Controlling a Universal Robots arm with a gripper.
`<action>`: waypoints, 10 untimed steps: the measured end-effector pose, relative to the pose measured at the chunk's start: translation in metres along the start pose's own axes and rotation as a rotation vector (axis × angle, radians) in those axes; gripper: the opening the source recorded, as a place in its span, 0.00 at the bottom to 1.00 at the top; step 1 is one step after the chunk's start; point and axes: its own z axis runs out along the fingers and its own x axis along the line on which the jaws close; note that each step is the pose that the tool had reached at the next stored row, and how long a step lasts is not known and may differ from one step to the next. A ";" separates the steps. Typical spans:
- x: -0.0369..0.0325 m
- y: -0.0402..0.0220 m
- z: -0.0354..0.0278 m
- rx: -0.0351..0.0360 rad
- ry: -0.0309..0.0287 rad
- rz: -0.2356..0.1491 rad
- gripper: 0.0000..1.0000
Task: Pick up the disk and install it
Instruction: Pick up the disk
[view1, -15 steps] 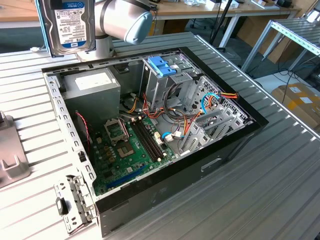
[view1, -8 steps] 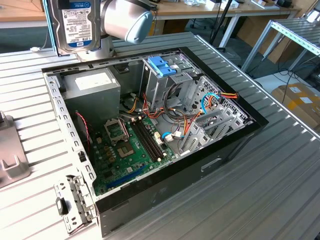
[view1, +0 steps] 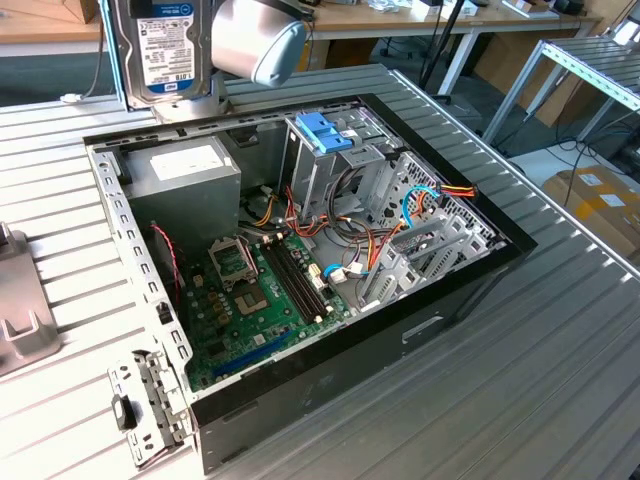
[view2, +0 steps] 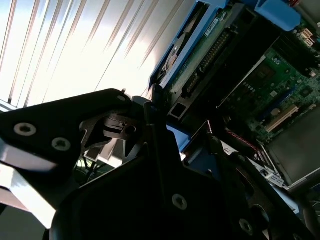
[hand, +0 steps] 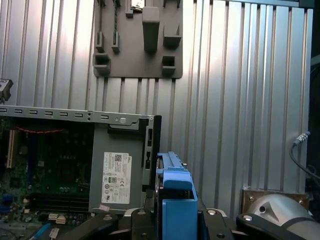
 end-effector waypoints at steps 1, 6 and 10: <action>0.0001 -0.0013 -0.0001 0.0000 0.0000 0.000 0.37; 0.0005 -0.0080 -0.0003 0.0000 0.0000 0.000 0.37; 0.0008 -0.0128 -0.0005 0.0000 0.0000 0.000 0.37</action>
